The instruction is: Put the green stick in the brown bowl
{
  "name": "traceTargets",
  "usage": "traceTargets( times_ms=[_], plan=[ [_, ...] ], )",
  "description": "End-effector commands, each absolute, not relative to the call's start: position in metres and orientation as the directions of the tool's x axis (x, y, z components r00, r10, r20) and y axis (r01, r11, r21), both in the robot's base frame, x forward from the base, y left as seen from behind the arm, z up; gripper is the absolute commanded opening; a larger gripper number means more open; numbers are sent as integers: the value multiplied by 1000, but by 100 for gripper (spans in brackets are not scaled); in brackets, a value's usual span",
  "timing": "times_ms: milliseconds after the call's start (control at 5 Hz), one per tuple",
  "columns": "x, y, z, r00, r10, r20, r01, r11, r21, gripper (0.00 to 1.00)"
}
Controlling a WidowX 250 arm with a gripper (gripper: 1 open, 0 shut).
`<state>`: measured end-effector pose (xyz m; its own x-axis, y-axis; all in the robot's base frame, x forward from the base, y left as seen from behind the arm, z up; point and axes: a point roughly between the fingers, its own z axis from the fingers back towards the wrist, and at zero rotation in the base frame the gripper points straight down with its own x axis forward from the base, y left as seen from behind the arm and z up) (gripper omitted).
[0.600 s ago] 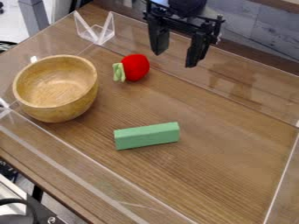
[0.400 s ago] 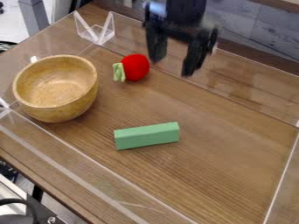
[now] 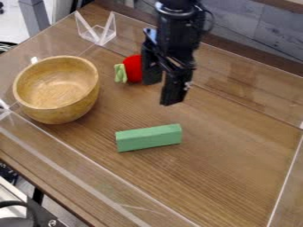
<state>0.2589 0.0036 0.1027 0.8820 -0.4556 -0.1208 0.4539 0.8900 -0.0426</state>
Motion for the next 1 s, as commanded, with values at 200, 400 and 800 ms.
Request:
traceTargets(
  times_ms=[200, 400, 800],
  plan=[
    [239, -5, 99, 858, -512, -35, 513, 858, 11, 100],
    [235, -1, 94, 868, -496, -10, 496, 868, 14, 100],
    [229, 8, 86, 853, -520, 42, 520, 854, 11, 100]
  ],
)
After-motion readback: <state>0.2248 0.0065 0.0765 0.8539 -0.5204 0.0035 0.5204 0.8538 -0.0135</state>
